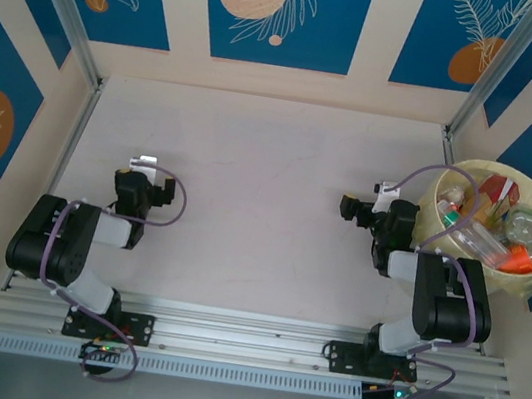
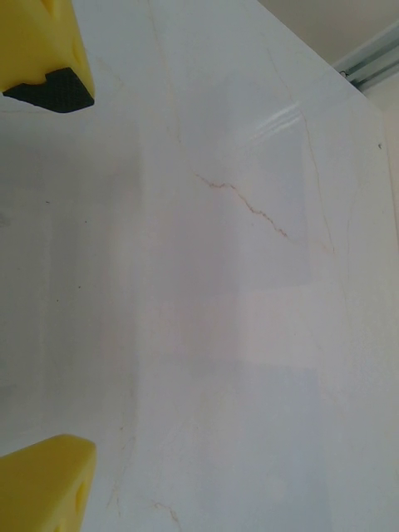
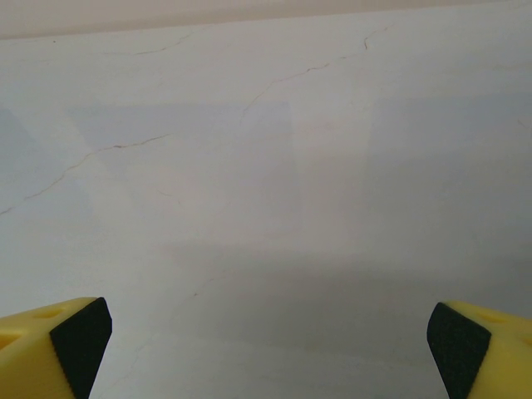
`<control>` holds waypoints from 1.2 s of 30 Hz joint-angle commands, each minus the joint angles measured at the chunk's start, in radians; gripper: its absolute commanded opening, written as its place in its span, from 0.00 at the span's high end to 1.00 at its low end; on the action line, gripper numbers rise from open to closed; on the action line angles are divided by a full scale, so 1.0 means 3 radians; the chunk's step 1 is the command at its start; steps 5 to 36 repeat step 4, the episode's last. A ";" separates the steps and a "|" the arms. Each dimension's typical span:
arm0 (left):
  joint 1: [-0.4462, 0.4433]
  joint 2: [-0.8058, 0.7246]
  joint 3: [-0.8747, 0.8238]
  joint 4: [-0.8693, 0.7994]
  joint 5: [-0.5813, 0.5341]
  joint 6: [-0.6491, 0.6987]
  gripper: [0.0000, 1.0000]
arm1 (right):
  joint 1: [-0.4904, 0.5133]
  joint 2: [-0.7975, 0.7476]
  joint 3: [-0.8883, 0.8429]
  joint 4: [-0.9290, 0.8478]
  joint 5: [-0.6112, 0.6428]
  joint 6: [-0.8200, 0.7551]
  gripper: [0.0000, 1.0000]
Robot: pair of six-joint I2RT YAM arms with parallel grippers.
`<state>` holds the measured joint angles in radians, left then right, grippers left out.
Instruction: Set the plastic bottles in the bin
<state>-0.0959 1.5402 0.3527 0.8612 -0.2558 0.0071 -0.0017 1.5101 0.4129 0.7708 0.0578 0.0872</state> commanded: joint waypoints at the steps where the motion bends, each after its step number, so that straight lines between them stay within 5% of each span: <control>1: 0.0004 -0.0011 0.0039 0.0141 -0.0014 -0.0024 0.00 | 0.0006 0.0045 0.0025 0.0093 0.0064 0.0042 0.01; 36: 0.0003 -0.0013 0.0040 0.0144 -0.0017 -0.0024 0.00 | 0.0003 0.0044 0.0019 0.0102 0.0068 0.0042 0.01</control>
